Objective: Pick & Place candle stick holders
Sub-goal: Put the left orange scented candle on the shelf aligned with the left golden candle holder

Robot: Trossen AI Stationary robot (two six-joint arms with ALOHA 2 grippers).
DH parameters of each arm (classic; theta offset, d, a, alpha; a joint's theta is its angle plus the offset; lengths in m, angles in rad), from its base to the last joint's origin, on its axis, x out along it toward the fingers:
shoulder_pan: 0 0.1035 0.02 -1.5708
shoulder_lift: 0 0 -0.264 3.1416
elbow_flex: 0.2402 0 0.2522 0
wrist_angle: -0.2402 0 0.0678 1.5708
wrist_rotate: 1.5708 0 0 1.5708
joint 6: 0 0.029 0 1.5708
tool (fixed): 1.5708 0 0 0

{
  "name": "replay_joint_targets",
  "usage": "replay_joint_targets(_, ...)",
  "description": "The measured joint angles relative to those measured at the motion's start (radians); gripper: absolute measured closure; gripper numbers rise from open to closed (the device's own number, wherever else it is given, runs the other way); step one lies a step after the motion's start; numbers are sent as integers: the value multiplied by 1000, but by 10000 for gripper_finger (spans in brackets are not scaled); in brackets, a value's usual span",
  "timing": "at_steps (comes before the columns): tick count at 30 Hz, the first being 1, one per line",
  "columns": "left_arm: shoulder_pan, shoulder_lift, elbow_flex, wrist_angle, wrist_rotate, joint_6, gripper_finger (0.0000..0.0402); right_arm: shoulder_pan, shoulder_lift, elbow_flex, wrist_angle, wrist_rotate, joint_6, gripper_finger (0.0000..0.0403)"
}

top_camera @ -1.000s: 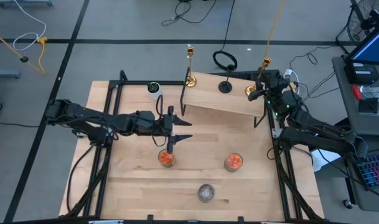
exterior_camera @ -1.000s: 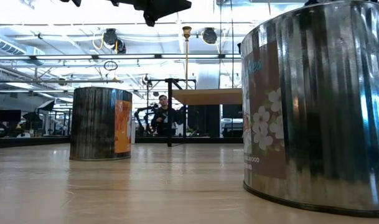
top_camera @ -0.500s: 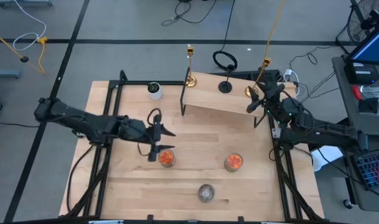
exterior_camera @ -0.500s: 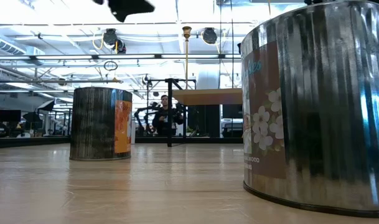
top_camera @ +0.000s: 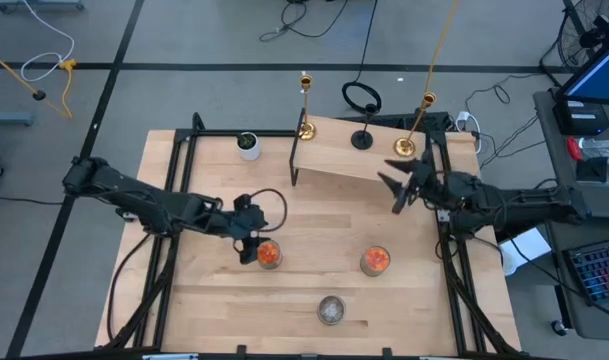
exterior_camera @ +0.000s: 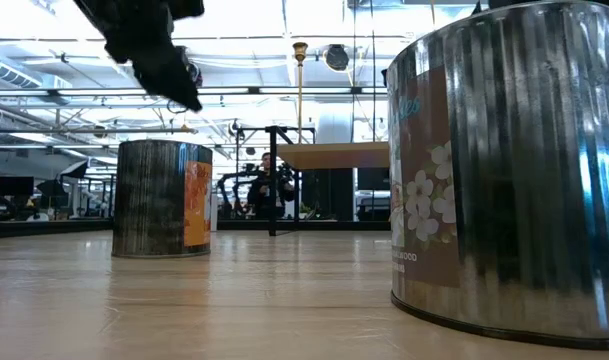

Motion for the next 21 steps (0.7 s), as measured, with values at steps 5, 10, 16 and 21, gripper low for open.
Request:
replay_joint_targets(5,3,77,0,12,15,-23,186,57,54,0,25,-51,0,221)
replay_joint_targets(10,26,121,0,10,54,-65,186,82,108,0,45,-51,-1,222)
replay_joint_targets(16,39,132,0,-7,69,-77,186,92,163,0,52,-51,0,222)
replay_joint_targets(21,40,132,0,-27,69,-97,186,117,212,0,60,-52,0,222)
